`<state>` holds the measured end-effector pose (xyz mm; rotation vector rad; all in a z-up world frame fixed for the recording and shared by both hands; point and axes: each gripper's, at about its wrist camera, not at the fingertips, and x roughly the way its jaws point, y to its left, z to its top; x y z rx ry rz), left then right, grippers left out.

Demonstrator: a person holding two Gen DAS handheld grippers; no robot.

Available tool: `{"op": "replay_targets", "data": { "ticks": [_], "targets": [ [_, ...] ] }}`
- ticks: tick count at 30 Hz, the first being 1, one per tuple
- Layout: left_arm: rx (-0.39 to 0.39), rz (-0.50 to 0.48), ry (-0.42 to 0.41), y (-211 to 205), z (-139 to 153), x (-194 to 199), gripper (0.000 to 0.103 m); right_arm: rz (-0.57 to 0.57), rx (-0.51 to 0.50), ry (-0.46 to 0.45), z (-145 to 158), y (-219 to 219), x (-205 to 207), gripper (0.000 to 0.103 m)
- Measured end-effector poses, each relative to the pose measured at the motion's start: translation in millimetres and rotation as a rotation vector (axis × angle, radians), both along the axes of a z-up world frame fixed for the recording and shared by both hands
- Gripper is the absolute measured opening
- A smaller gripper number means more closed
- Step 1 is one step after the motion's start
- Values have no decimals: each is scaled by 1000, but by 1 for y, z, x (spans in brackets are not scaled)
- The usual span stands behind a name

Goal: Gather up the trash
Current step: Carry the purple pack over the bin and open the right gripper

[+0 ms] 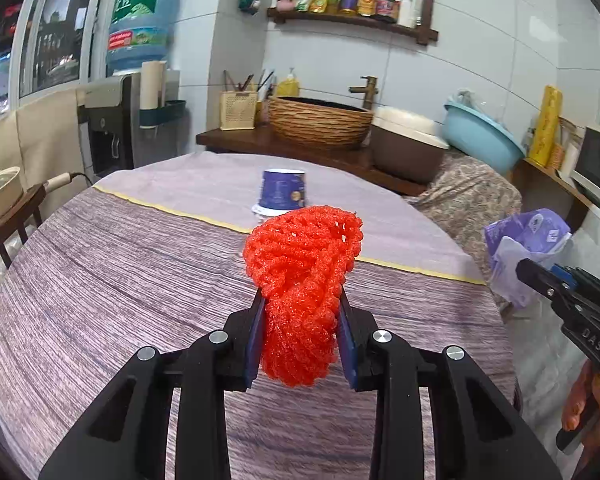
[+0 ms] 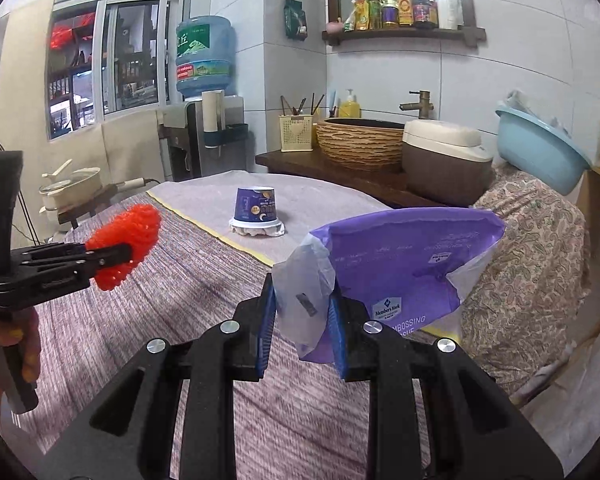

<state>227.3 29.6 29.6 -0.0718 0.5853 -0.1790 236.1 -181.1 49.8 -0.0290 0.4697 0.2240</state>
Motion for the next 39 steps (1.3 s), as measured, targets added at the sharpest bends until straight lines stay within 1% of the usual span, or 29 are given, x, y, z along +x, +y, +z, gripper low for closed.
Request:
{"op": "replay_targets", "data": {
  "ticks": [2, 5, 9, 12, 18, 21, 24, 28, 32, 37, 38, 39],
  "targets": [
    [2, -18, -13, -10, 2, -8, 32, -5, 12, 3, 0, -9, -11, 25],
    [-17, -66, -19, -27, 2, -19, 32, -23, 31, 4, -2, -24, -27, 25],
    [2, -114, -34, -53, 1, -28, 32, -55, 55, 11, -8, -49, -44, 25],
    [-17, -161, -30, -72, -2, -33, 32, -79, 85, 27, -16, -69, -52, 25],
    [-4, -221, -24, -105, -7, -41, 32, -146, 127, 86, -41, -109, -65, 25],
    [-4, -246, -18, -118, -9, -44, 32, -171, 136, 132, -61, -126, -67, 25],
    [4, -273, -13, -130, -12, -44, 32, -182, 185, 193, -89, -142, -66, 25],
    [9, -300, 1, -145, -17, -41, 32, -194, 240, 287, -134, -153, -54, 25],
    [13, -320, 11, -155, -20, -38, 32, -213, 254, 350, -171, -158, -40, 25],
    [11, -344, 13, -167, -21, -36, 32, -240, 275, 403, -204, -165, -25, 26],
    [13, -352, 12, -170, -20, -36, 32, -244, 281, 409, -210, -167, -23, 27],
    [14, -360, 11, -173, -20, -36, 32, -252, 279, 409, -213, -168, -21, 30]
  ]
}}
